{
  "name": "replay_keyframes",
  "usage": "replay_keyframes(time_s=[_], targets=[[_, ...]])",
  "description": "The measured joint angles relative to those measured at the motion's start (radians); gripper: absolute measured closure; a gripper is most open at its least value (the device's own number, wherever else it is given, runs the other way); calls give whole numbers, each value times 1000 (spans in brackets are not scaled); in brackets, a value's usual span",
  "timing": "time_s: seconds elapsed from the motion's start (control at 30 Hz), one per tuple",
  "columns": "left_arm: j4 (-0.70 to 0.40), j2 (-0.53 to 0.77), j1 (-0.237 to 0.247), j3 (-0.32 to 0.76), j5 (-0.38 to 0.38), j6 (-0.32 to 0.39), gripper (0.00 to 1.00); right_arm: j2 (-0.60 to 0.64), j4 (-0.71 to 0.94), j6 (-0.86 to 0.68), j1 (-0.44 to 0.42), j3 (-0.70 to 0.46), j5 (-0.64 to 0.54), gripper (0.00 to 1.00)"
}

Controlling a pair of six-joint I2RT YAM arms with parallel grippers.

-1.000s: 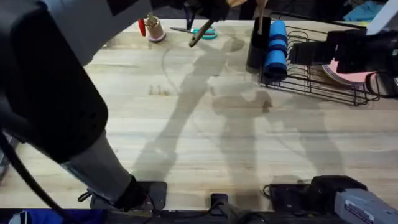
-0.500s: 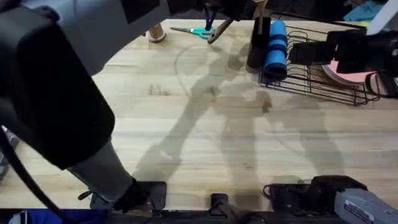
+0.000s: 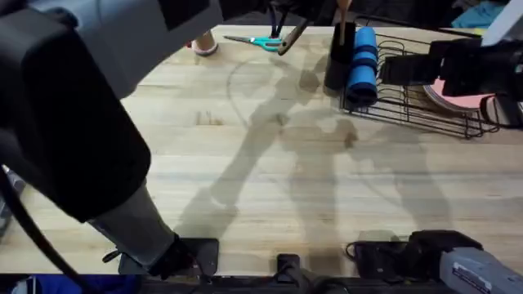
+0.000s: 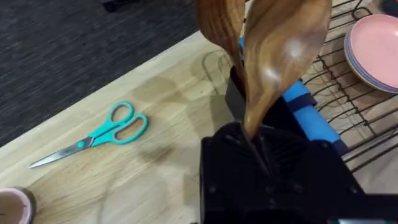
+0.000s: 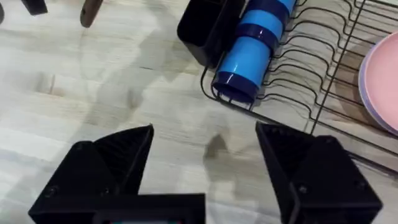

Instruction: Pick up the spoon on the table one by one and put them onto the rack

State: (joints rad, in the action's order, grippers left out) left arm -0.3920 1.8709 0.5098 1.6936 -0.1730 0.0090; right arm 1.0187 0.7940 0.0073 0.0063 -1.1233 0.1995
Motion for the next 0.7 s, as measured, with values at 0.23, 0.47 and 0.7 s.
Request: replay_keyframes(time_s=[0.23,0.47,0.7], targets=[[-26,0,22,0,-9,0,956,0,0,0,0,0,0,9],[-105,-3,28,0,-14,29,956,0,0,0,0,0,0,10],[-194,-74,28,0,-12,75,956,0,0,0,0,0,0,9]])
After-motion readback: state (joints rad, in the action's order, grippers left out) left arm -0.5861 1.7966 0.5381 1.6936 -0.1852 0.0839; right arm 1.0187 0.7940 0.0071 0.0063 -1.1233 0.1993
